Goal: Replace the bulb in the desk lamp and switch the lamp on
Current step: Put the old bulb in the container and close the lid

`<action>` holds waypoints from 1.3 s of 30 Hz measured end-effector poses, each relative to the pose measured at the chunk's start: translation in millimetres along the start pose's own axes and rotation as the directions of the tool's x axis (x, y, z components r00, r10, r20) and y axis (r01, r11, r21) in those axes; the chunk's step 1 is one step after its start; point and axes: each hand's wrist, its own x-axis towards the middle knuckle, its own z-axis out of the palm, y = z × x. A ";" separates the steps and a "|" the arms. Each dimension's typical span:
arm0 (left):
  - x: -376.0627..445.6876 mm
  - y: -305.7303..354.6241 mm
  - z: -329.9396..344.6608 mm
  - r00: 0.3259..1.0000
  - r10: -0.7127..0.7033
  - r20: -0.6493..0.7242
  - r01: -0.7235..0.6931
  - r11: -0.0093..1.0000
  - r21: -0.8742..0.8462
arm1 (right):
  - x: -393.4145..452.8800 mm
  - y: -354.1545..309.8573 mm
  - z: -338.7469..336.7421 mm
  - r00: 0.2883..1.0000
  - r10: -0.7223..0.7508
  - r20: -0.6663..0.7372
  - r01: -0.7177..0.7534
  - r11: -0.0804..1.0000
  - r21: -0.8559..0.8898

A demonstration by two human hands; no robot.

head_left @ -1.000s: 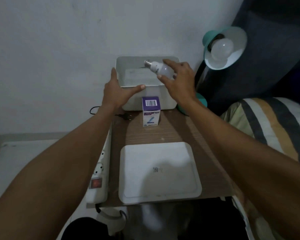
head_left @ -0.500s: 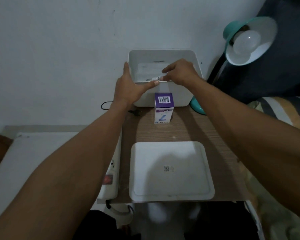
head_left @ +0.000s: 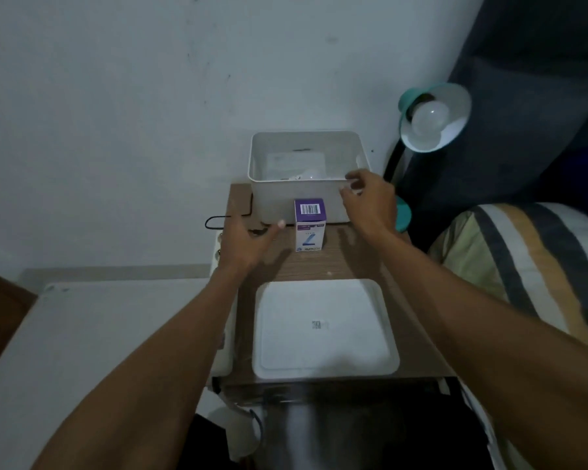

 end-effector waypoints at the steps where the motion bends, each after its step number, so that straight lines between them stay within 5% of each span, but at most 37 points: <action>1: -15.3 -6.1 0.3 0.999 -0.019 0.038 0.018 0.999 0.026 | -12.6 8.8 -3.9 0.999 0.043 0.010 -0.043 0.999 -0.008; 8: -104.0 -32.8 -0.7 0.984 -0.080 0.159 0.056 0.987 0.152 | -114.3 71.3 -27.7 0.916 0.326 0.235 -0.288 0.940 -0.182; 17: -168.8 -28.9 7.0 0.971 -0.157 0.178 0.091 0.939 0.330 | -192.2 105.3 -37.9 0.891 0.398 0.220 -0.349 0.909 -0.229; 25: -182.7 -28.5 14.1 0.981 -0.146 0.131 0.092 0.934 0.346 | -195.6 103.9 -49.7 0.844 0.409 0.348 -0.383 0.913 -0.143; 39: -85.5 48.7 -29.3 0.986 0.159 -0.039 -0.147 0.965 0.215 | -84.9 20.9 -60.2 0.969 0.142 0.201 -0.125 0.988 -0.094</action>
